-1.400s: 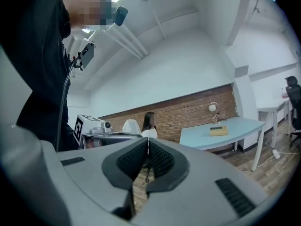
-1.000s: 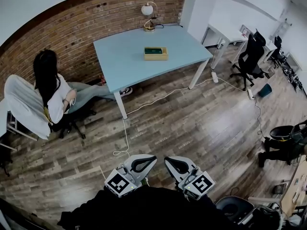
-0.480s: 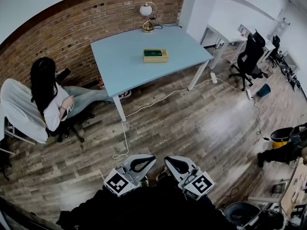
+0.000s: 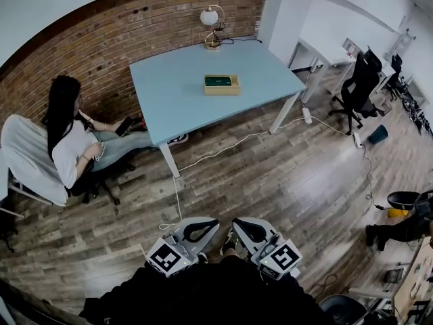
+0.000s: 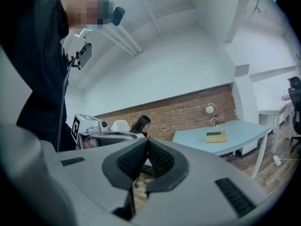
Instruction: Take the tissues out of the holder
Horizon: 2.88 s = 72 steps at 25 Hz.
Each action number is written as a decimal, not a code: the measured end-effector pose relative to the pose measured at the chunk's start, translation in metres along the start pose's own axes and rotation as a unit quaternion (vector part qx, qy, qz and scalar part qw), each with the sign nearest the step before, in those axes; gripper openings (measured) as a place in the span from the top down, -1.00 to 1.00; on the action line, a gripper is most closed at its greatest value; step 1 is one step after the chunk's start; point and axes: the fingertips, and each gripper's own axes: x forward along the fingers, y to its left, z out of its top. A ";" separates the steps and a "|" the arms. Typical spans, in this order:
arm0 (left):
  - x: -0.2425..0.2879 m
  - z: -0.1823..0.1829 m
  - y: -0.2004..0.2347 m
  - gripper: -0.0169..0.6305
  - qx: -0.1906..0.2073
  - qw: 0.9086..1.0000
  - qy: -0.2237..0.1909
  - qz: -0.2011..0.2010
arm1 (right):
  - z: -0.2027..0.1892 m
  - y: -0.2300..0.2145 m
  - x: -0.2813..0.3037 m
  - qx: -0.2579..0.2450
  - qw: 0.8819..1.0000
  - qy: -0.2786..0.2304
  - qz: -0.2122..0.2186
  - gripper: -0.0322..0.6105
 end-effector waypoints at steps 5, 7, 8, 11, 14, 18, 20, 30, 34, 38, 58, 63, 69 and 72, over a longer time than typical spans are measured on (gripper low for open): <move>0.031 0.005 0.017 0.92 0.003 1.000 0.002 0.009 | 0.013 -0.032 0.009 -0.006 1.000 -0.003 0.018 0.88; 0.045 0.007 0.025 0.92 0.010 1.000 0.002 0.013 | 0.014 -0.047 0.011 -0.004 1.000 0.000 0.026 0.88; 0.052 0.009 0.030 0.92 0.009 1.000 0.002 0.017 | 0.014 -0.055 0.012 -0.004 1.000 0.003 0.030 0.88; 0.071 0.013 0.041 0.92 0.006 1.000 0.004 0.027 | 0.021 -0.077 0.017 -0.008 0.999 0.001 0.043 0.88; 0.091 0.016 0.050 0.92 0.016 0.999 0.007 0.035 | 0.031 -0.097 0.019 -0.002 0.998 -0.010 0.055 0.88; 0.117 0.020 0.058 0.92 0.004 0.999 0.007 0.051 | 0.033 -0.124 0.014 -0.001 0.998 0.000 0.065 0.88; 0.131 0.022 0.061 0.92 0.007 0.998 0.007 0.056 | 0.034 -0.140 0.012 -0.004 0.998 0.002 0.067 0.88; 0.193 0.024 0.073 0.92 0.011 0.997 0.013 0.080 | 0.044 -0.201 -0.002 -0.004 0.996 -0.002 0.091 0.88; 0.207 0.022 0.074 0.92 0.016 0.996 0.020 0.083 | 0.045 -0.217 -0.006 0.000 0.996 -0.006 0.093 0.88; 0.216 0.024 0.080 0.92 0.017 0.995 0.023 0.091 | 0.048 -0.230 -0.006 0.002 0.995 -0.009 0.096 0.88; 0.248 0.016 0.149 0.92 0.002 0.997 0.021 0.069 | 0.052 -0.285 0.042 -0.001 0.997 0.004 0.074 0.88; 0.257 0.021 0.183 0.92 0.010 0.998 0.018 0.056 | 0.059 -0.305 0.071 -0.002 0.998 0.009 0.064 0.88; 0.263 0.030 0.229 0.92 0.001 0.998 0.011 0.061 | 0.069 -0.326 0.108 -0.004 0.998 0.019 0.060 0.88; 0.263 0.033 0.250 0.92 0.000 0.998 0.007 0.062 | 0.072 -0.333 0.127 -0.008 0.998 0.023 0.062 0.88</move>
